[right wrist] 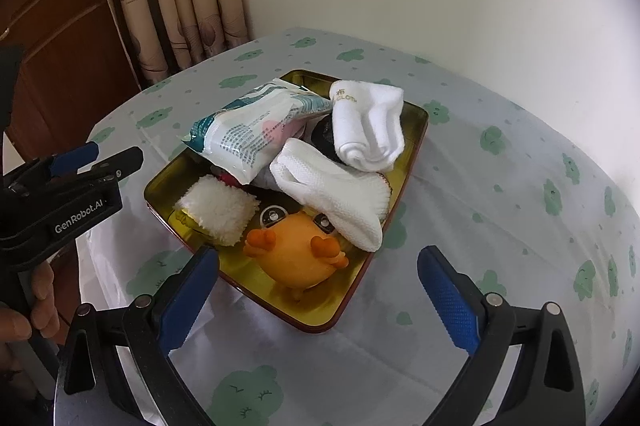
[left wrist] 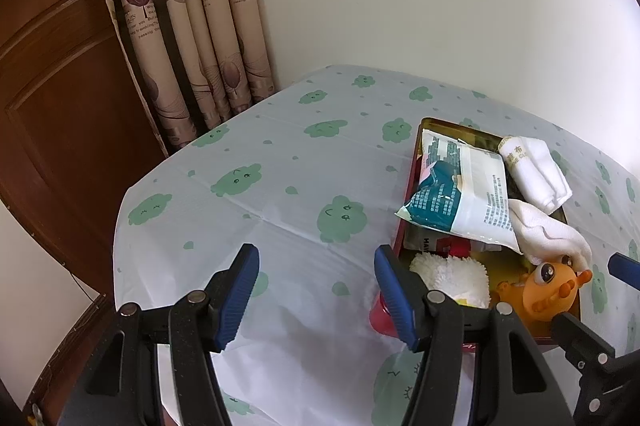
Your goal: Organize soft objects
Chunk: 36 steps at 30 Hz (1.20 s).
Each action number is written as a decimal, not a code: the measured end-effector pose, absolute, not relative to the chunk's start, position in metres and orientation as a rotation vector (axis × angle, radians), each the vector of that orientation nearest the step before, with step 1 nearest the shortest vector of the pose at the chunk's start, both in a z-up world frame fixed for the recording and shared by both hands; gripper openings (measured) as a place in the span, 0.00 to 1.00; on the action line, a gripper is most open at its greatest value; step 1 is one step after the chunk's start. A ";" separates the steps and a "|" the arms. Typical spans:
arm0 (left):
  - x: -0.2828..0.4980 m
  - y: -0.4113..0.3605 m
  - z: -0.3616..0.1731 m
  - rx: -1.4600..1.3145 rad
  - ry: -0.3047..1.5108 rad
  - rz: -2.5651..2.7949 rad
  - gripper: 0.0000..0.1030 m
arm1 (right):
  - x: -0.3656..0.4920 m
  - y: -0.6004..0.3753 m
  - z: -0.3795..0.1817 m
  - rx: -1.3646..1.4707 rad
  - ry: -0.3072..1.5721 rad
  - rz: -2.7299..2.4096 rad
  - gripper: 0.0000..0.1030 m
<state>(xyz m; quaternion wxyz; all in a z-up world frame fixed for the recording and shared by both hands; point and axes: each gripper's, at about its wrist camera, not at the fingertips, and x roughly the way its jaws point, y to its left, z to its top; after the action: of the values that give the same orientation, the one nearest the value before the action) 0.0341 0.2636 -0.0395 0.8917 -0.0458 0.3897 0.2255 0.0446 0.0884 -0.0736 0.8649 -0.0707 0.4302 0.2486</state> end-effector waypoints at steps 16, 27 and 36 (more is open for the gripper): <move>0.033 0.262 -0.042 -0.085 0.812 0.463 0.60 | 0.045 0.088 -0.075 -0.149 0.907 0.523 0.95; 0.033 0.261 -0.042 -0.079 0.813 0.460 0.60 | 0.044 0.090 -0.078 -0.151 0.910 0.529 0.95; 0.033 0.260 -0.043 -0.074 0.819 0.459 0.60 | 0.043 0.093 -0.080 -0.154 0.925 0.535 0.95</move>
<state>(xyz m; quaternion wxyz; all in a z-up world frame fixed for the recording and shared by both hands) 0.0334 0.2600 -0.0431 0.8913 -0.0358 0.3943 0.2210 0.0429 0.0932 -0.0802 0.8577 -0.0735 0.4404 0.2548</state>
